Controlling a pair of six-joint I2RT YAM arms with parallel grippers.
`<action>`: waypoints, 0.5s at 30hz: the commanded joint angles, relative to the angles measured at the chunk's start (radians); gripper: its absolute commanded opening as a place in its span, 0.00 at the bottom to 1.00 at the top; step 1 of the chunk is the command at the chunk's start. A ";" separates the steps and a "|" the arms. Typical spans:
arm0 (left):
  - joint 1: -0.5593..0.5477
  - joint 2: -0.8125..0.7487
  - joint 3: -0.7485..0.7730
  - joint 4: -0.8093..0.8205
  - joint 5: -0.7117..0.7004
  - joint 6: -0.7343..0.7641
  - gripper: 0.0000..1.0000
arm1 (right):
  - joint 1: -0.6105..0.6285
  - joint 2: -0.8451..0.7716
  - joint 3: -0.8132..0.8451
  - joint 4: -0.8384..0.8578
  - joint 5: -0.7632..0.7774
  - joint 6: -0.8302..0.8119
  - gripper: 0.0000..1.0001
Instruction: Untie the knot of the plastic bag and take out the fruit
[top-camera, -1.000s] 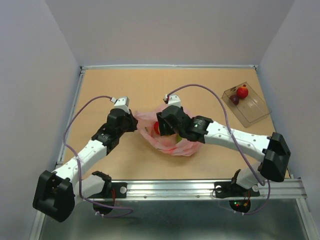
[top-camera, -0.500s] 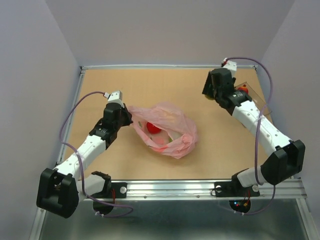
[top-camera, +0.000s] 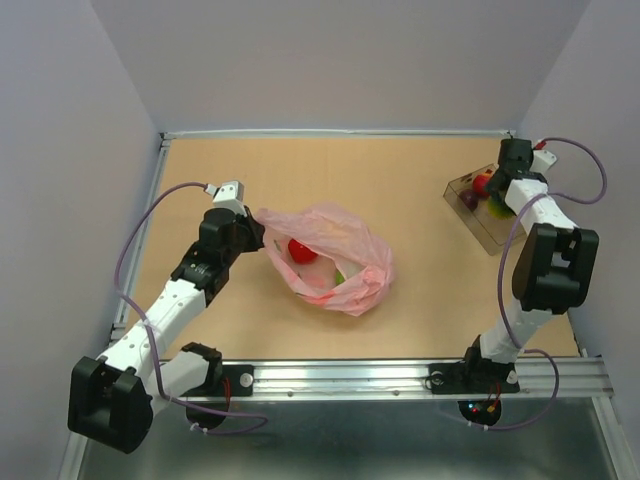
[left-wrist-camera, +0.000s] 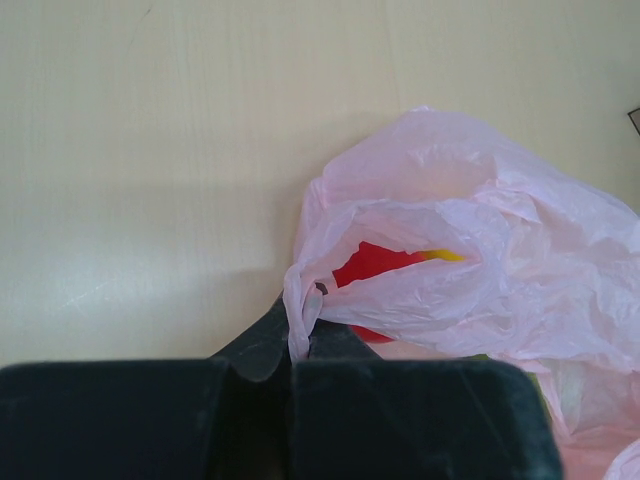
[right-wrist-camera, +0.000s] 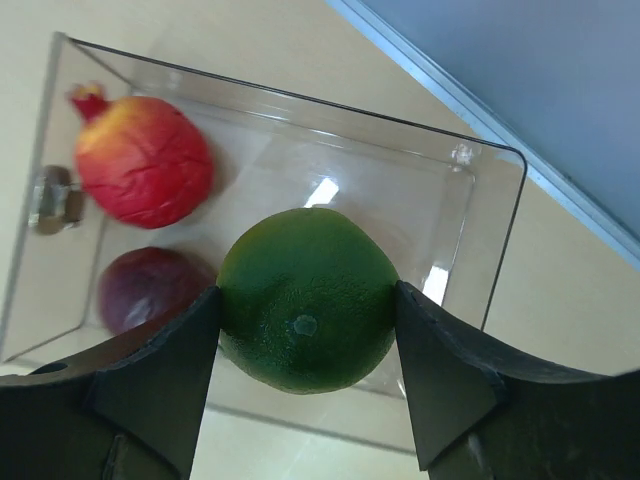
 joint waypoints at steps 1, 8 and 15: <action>0.003 0.015 0.003 0.045 0.050 0.016 0.00 | -0.028 0.056 0.103 0.067 0.001 0.048 0.24; 0.003 0.015 0.000 0.050 0.050 0.015 0.00 | -0.045 0.147 0.167 0.069 0.067 0.081 0.78; 0.003 0.021 -0.001 0.060 0.071 0.015 0.00 | -0.043 0.095 0.143 0.070 0.027 0.091 1.00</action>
